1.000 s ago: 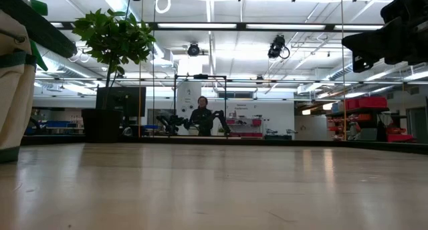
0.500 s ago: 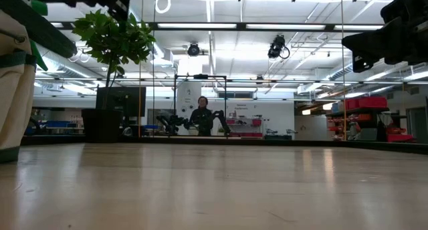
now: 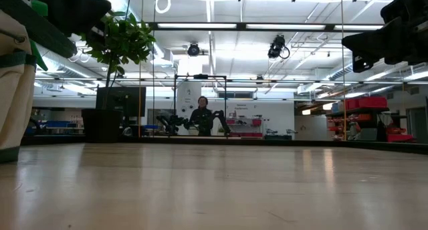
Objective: Pick & Place Garden tools in Gardening bag
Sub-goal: Return to Home Position
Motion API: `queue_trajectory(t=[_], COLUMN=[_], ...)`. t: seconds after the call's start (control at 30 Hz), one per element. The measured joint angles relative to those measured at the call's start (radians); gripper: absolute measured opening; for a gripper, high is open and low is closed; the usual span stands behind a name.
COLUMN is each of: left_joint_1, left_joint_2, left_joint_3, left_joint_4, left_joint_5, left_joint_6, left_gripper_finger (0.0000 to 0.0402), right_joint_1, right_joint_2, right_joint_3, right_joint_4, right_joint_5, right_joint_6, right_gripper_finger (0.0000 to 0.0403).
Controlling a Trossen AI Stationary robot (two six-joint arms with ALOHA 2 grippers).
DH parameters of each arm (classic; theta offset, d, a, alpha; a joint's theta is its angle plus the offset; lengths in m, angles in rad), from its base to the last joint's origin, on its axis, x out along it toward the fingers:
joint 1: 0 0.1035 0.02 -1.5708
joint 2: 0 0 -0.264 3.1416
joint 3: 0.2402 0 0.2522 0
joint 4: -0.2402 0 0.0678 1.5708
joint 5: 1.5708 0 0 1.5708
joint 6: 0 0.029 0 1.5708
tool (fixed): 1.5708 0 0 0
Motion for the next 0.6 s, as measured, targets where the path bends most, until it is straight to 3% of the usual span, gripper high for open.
queue_trajectory(t=[0.27, 0.6], left_joint_1=[0.0, 0.0], left_joint_2=[-0.107, -0.207], left_joint_3=[-0.081, -0.082], left_joint_4=[0.02, -0.091], left_joint_5=[0.0, 0.001], left_joint_6=[-0.026, -0.03], left_gripper_finger=[0.0002, 0.0002], right_joint_1=[0.0, 0.0], right_joint_2=[0.0, 0.0], right_joint_3=[0.0, 0.0], right_joint_4=[0.0, 0.0], right_joint_5=[0.0, 0.0], right_joint_6=[0.0, 0.0], right_gripper_finger=[0.0023, 0.0023])
